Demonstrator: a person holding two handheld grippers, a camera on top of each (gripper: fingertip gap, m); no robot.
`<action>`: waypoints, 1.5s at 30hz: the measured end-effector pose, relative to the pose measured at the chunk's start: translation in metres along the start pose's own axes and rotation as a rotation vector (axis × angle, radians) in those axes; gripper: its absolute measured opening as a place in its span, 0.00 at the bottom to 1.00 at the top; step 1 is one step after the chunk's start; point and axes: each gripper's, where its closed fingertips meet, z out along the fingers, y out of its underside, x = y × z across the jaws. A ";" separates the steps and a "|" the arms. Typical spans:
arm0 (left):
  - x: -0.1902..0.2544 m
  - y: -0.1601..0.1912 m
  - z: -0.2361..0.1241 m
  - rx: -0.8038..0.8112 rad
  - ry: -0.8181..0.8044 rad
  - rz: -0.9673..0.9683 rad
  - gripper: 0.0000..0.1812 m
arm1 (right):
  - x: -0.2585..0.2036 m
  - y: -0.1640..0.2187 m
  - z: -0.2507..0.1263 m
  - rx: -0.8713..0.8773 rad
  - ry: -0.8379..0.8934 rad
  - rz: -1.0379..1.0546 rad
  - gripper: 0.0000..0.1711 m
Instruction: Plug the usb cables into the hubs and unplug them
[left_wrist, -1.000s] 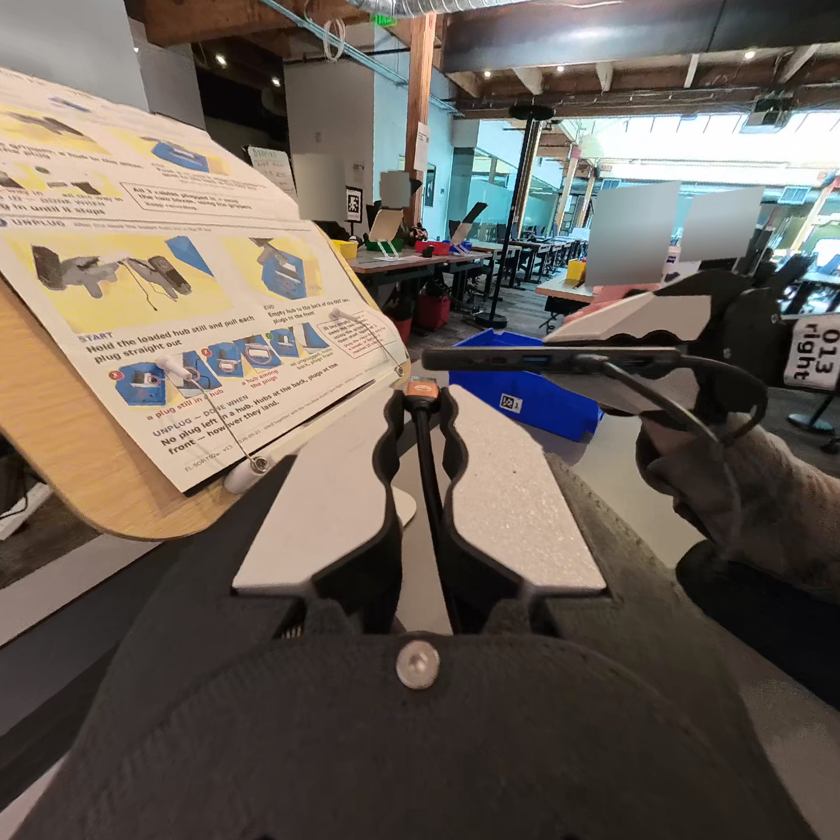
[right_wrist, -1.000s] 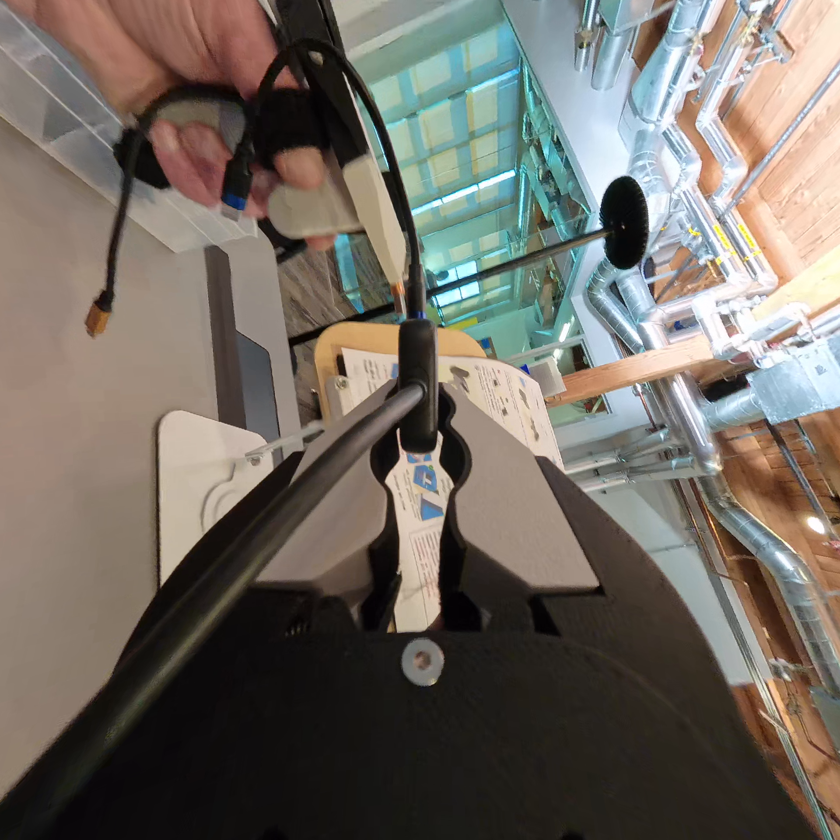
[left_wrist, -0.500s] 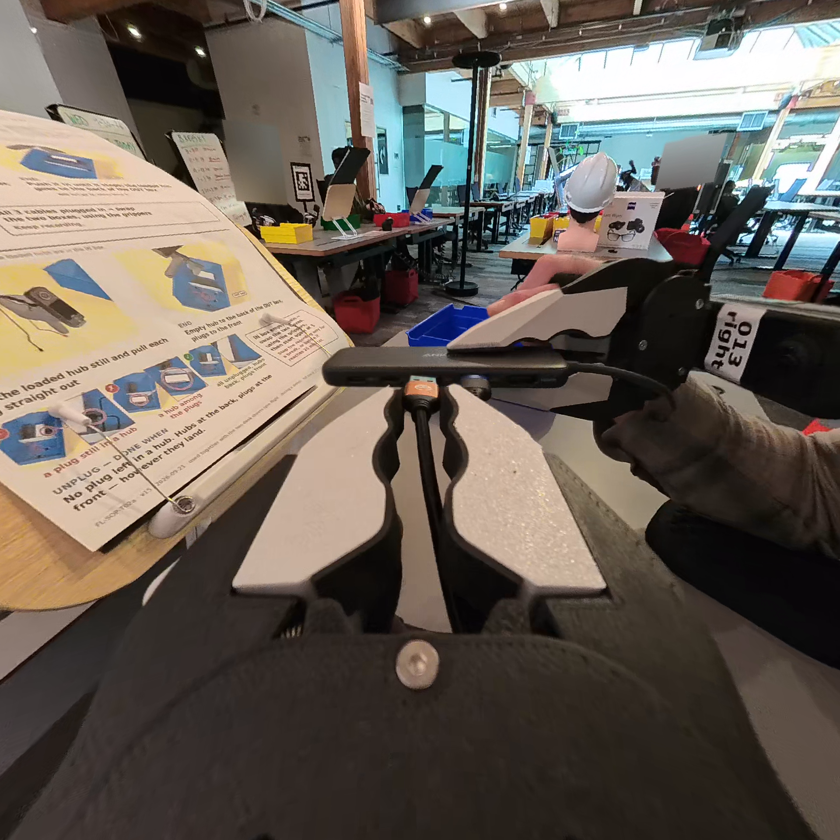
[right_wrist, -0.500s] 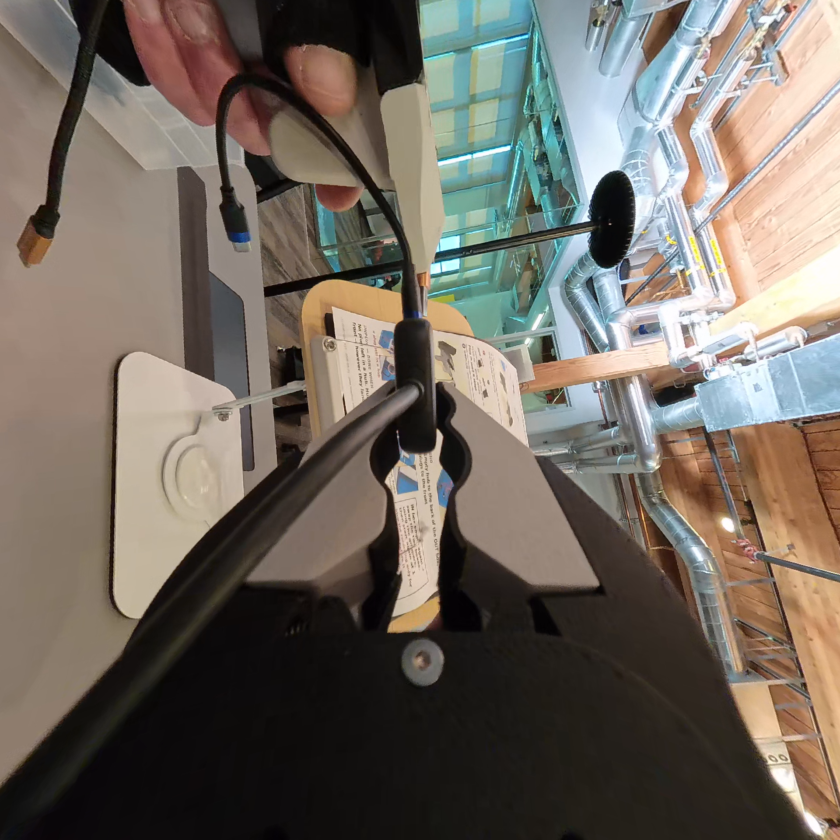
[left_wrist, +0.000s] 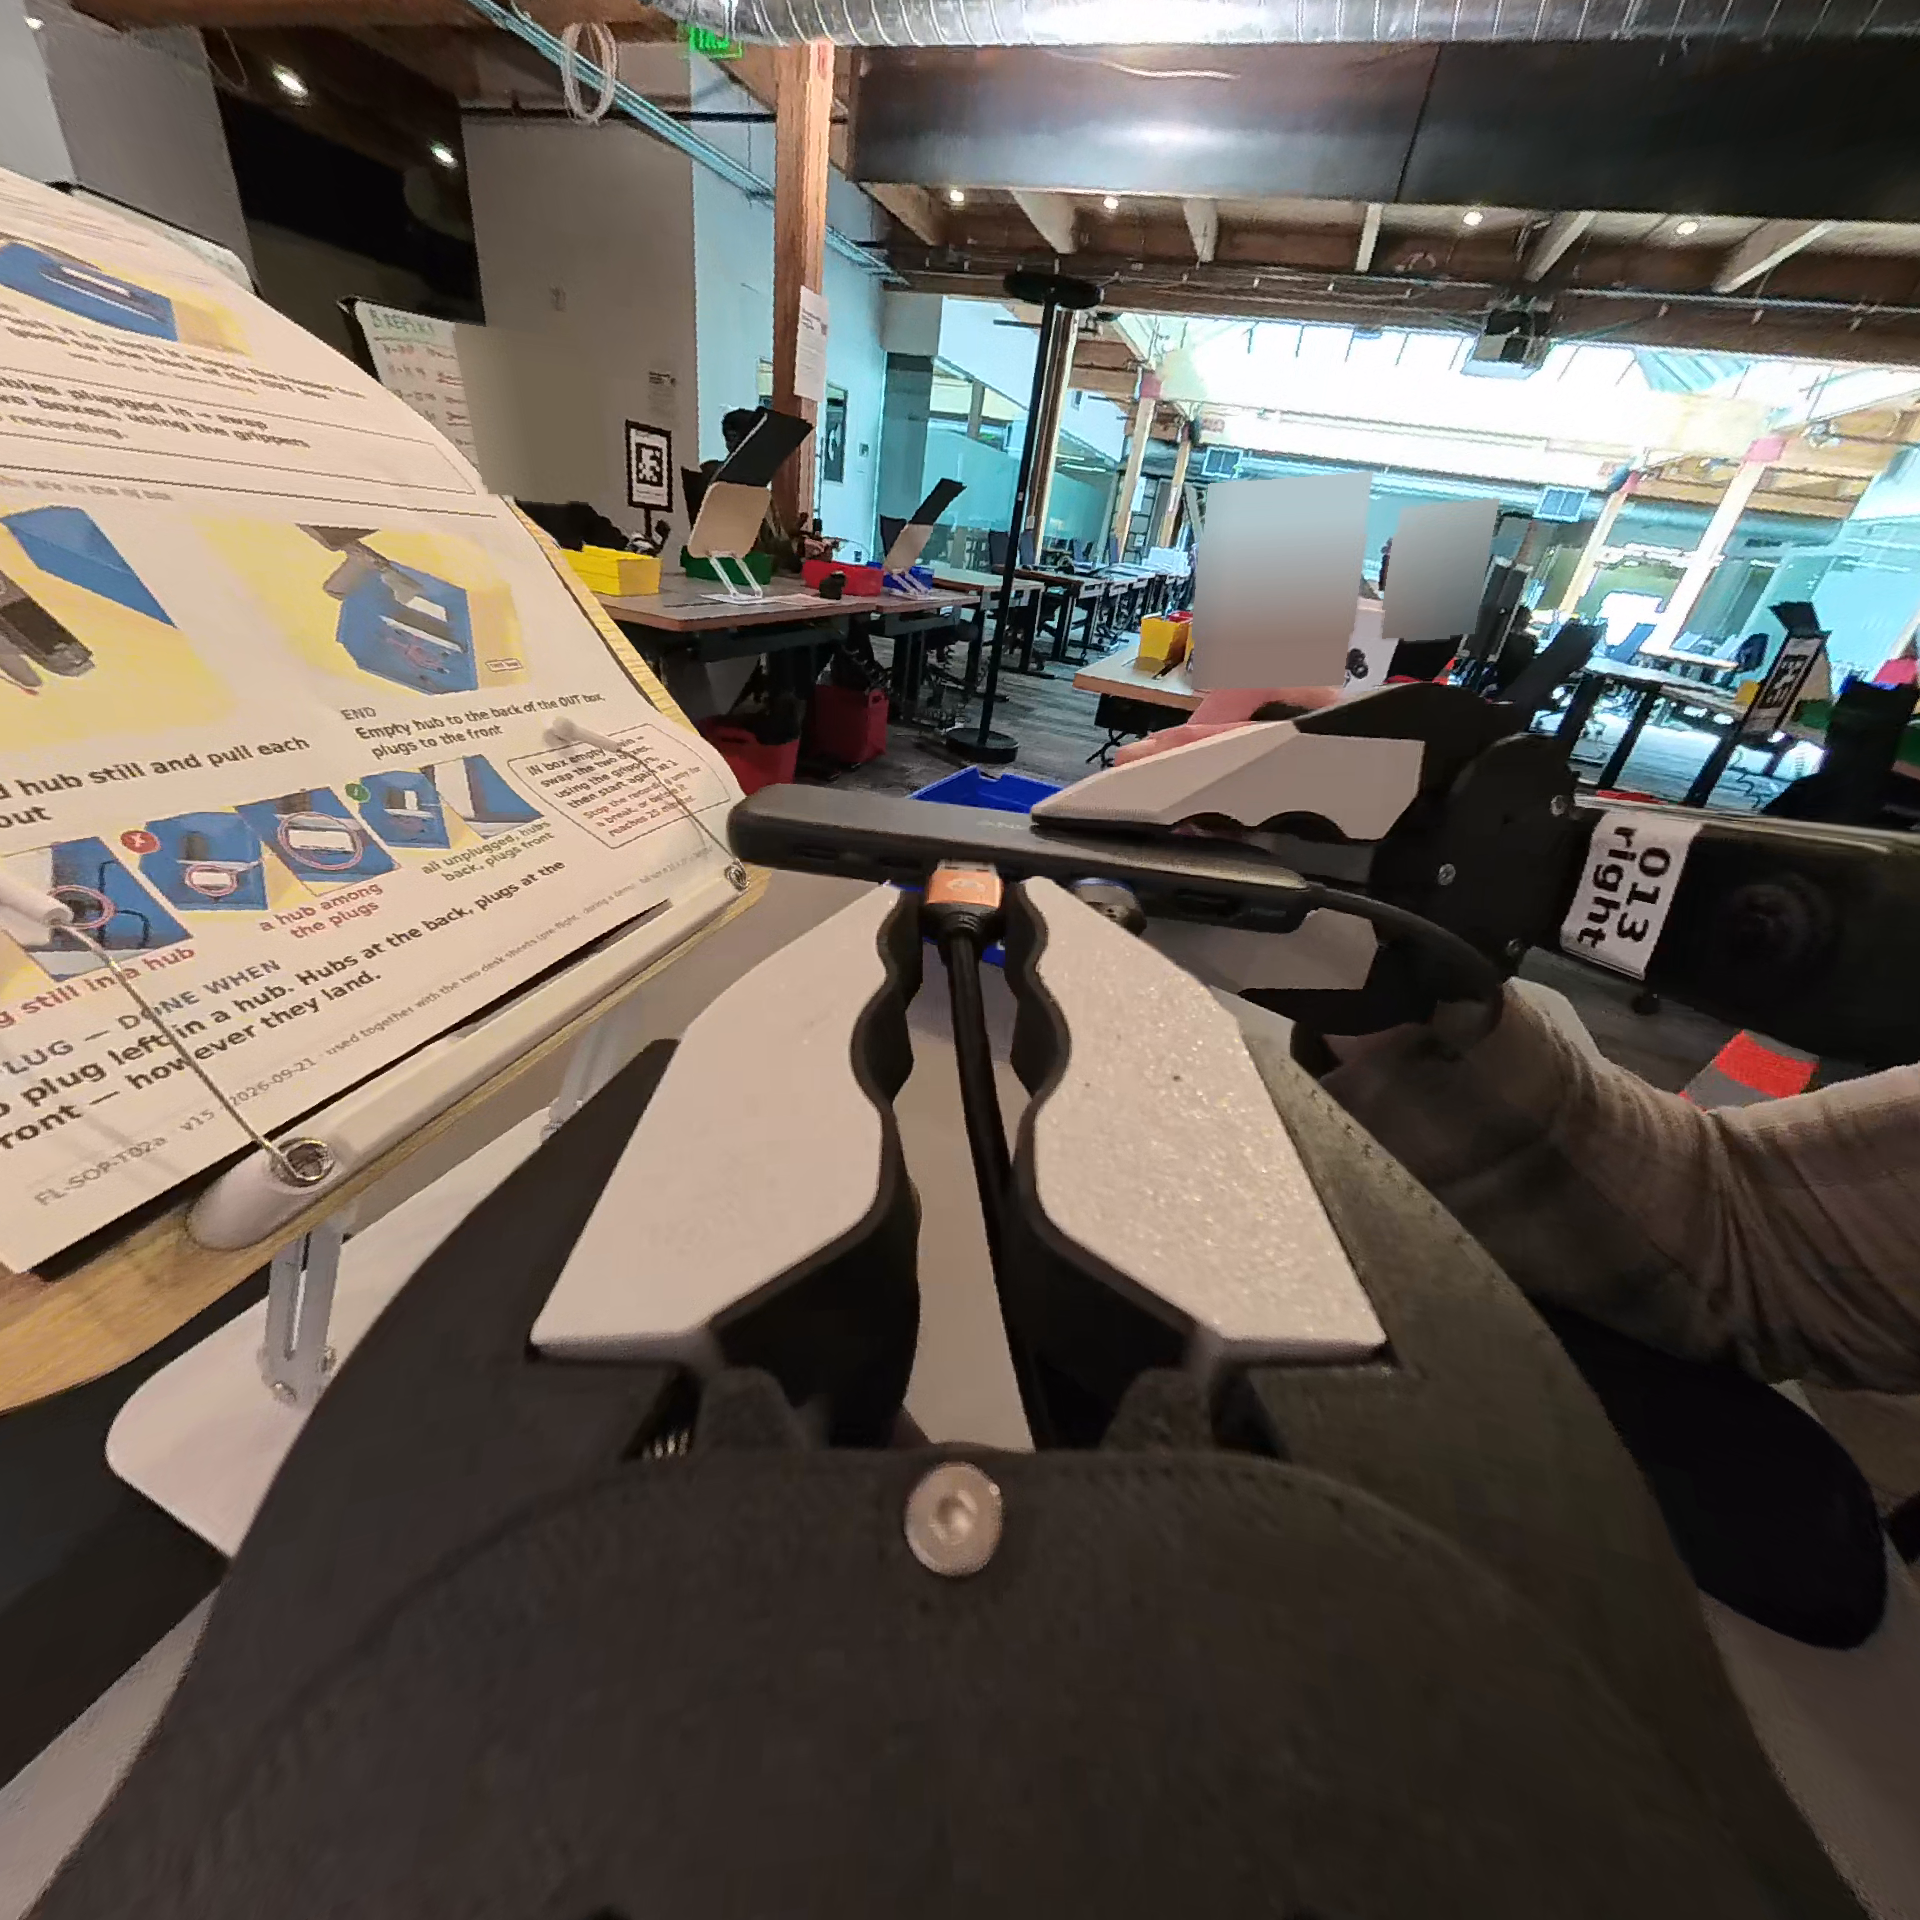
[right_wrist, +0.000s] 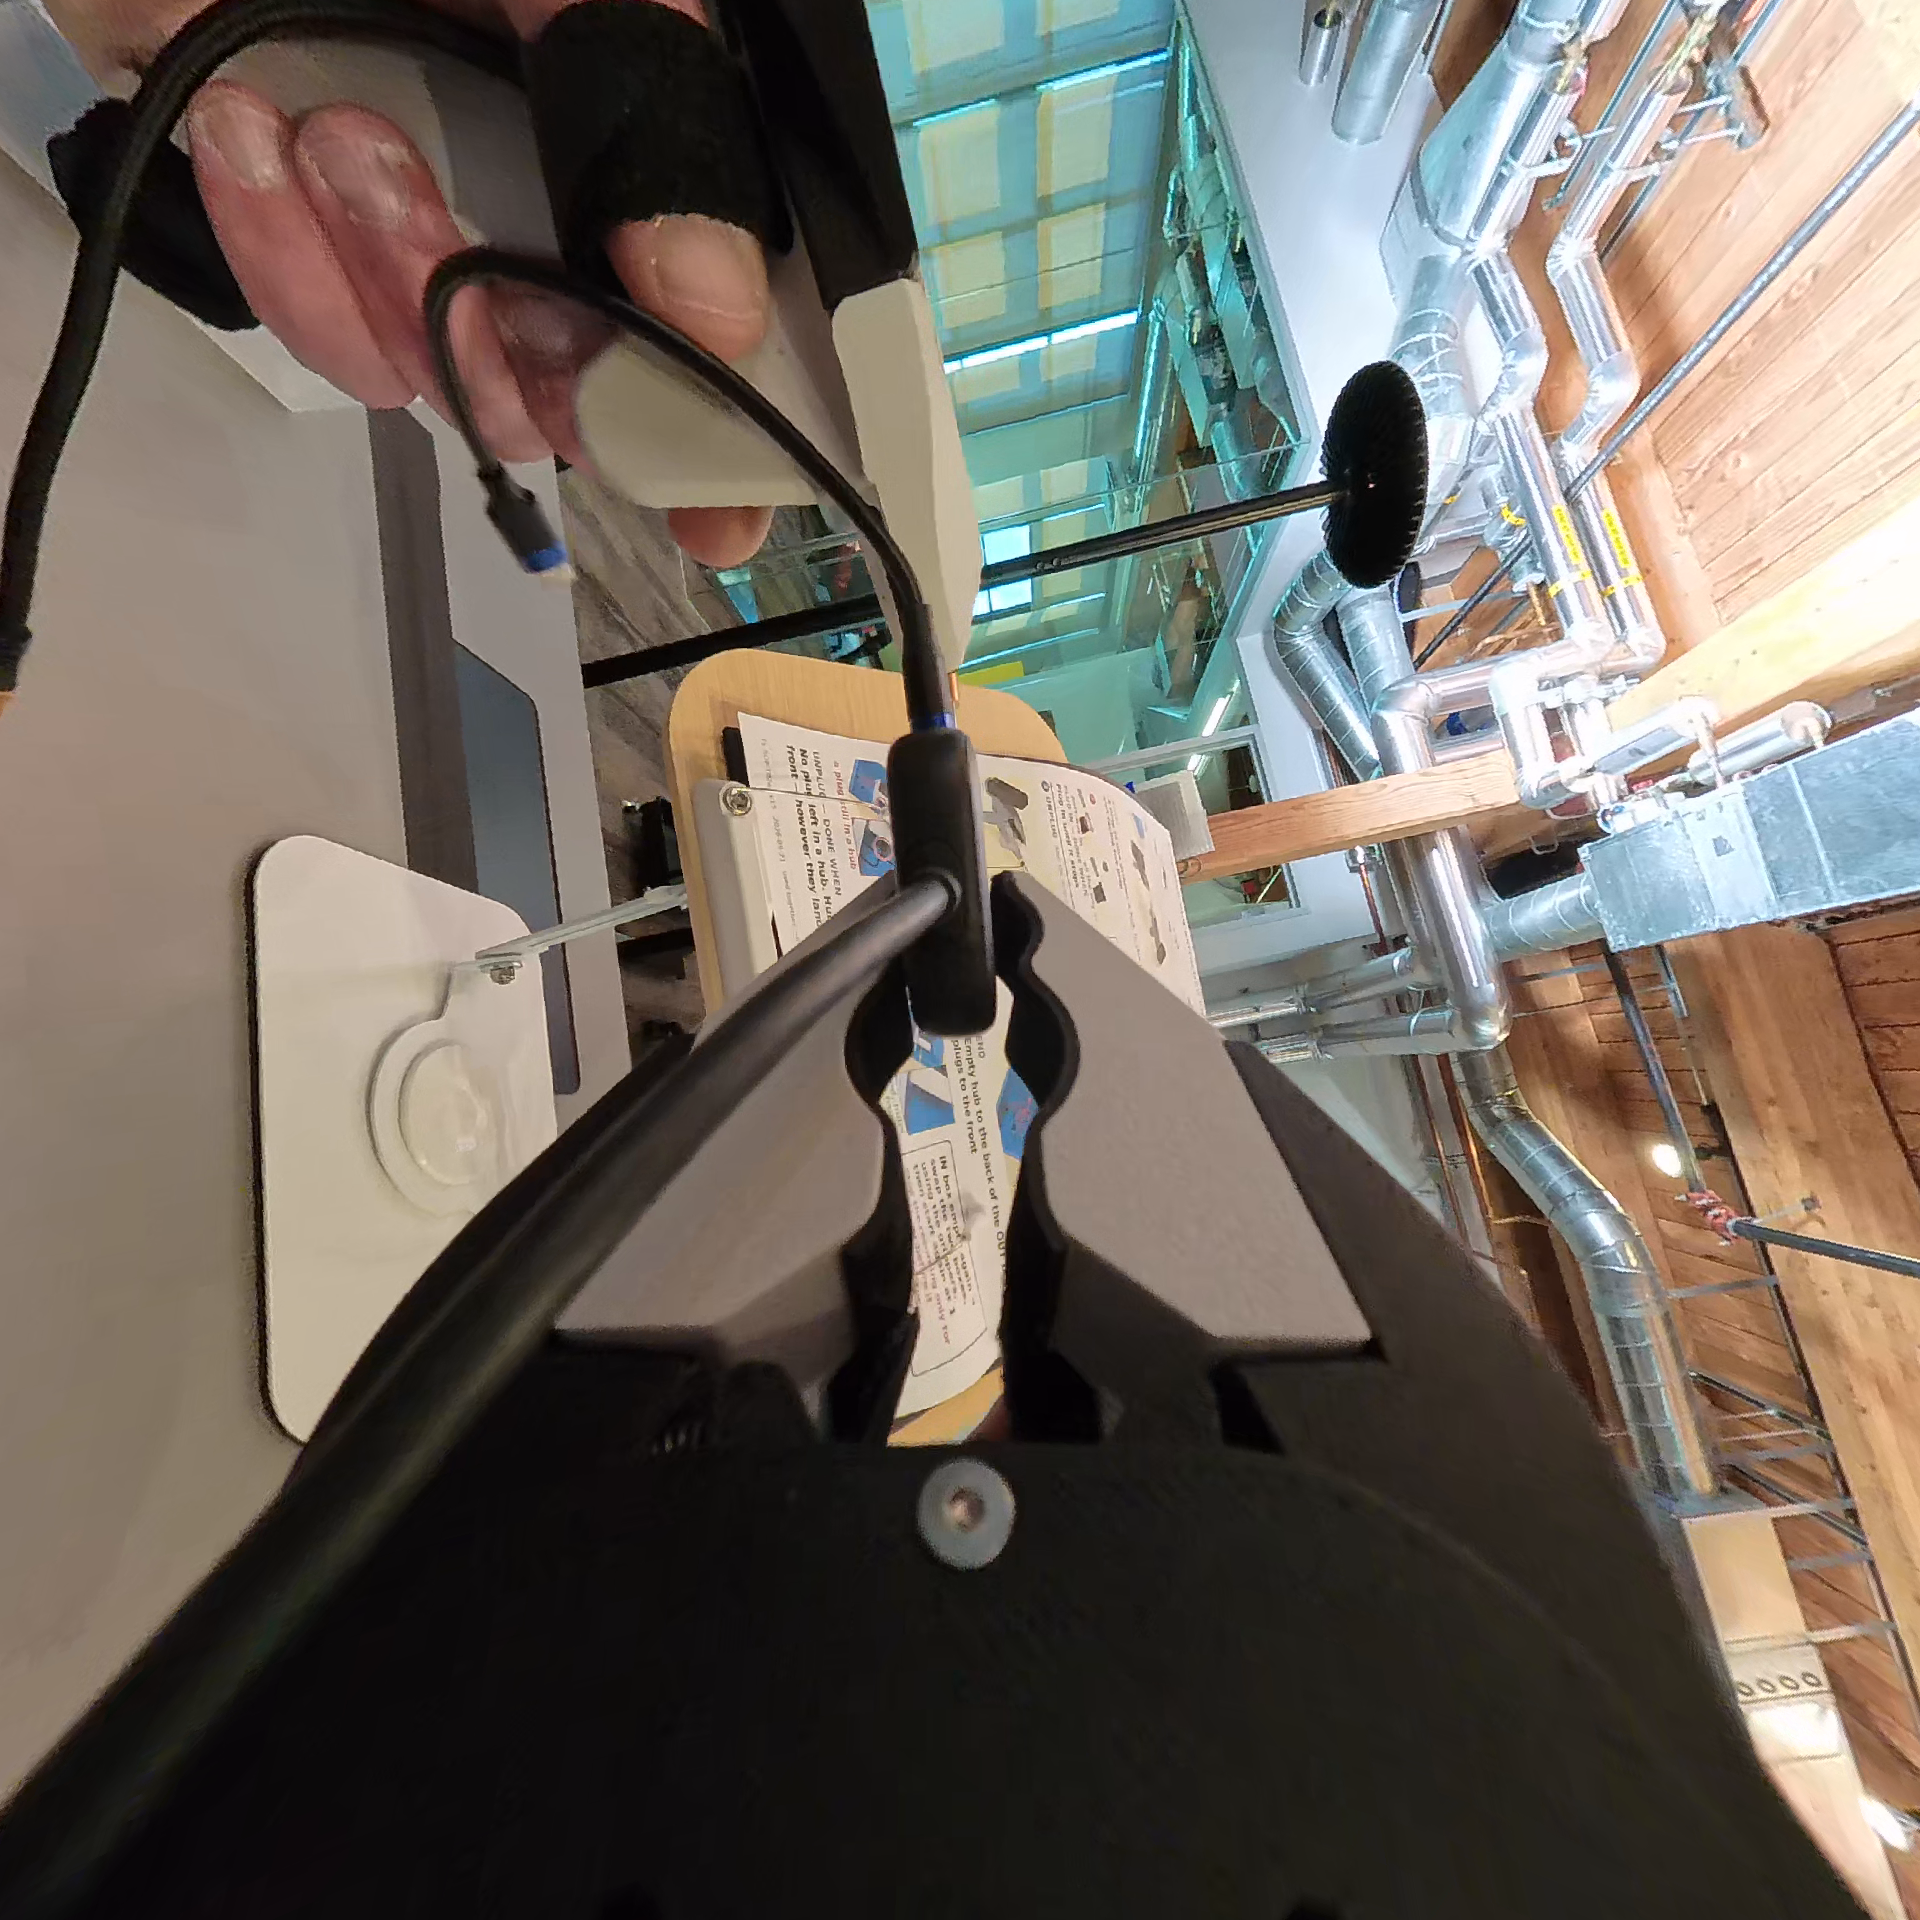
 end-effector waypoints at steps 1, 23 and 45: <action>0.000 -0.001 0.000 0.003 0.004 -0.002 0.08 | 0.000 -0.001 0.000 0.003 -0.002 0.010 0.05; 0.003 -0.003 0.003 0.020 -0.033 0.038 0.08 | 0.006 0.001 0.000 -0.005 -0.018 0.039 0.06; 0.014 0.002 0.003 -0.037 0.040 0.023 0.08 | 0.003 -0.011 -0.005 0.047 -0.035 -0.002 0.05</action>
